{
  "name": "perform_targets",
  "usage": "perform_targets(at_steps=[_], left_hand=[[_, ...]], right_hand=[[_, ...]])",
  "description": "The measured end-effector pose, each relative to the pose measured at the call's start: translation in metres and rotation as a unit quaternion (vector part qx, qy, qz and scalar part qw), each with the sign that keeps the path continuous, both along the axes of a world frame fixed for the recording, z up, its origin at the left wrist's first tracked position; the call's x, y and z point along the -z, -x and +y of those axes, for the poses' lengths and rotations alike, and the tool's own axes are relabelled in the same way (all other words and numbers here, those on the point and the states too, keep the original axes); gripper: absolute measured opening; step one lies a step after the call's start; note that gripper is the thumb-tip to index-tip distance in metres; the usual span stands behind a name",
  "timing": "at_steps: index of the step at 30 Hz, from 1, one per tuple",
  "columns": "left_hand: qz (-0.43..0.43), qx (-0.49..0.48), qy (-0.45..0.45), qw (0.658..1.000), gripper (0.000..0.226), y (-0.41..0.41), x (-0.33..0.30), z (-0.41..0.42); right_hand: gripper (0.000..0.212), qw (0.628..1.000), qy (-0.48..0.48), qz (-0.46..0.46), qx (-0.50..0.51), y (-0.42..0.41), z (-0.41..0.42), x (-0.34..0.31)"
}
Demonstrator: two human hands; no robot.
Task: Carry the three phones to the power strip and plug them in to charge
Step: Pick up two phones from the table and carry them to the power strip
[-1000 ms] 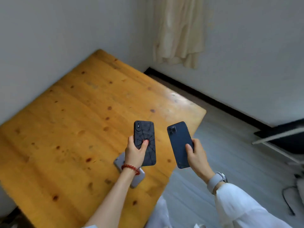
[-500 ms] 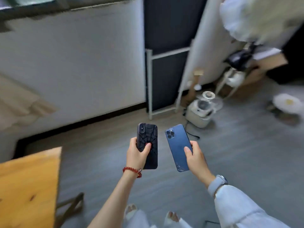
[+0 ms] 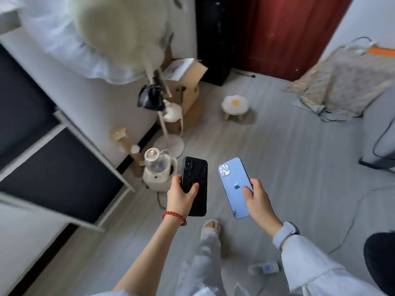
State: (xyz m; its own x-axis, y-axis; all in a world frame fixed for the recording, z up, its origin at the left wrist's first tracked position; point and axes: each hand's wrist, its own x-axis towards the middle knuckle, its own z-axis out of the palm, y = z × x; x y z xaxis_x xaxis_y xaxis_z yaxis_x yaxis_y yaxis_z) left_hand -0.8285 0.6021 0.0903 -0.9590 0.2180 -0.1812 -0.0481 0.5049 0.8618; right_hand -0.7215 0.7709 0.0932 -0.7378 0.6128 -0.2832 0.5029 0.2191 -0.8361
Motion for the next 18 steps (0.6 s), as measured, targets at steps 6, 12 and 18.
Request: perform_targets(at_steps=[6, 12, 18], left_hand=[[-0.006, 0.078, 0.008, 0.997, 0.027, 0.119, -0.008, 0.143], [0.008, 0.210, 0.016, 0.978, 0.028, 0.188, -0.016, 0.330], [0.010, 0.299, 0.017, 0.954, 0.033, 0.204, -0.008, 0.522]], right_hand=[[0.011, 0.998, 0.004, -0.007, 0.069, 0.095, 0.125, -0.009], [0.006, 0.980, -0.007, -0.004, 0.200, 0.120, 0.266, -0.016], [0.008, 0.956, -0.007, 0.000, 0.293, 0.126, 0.430, -0.003]])
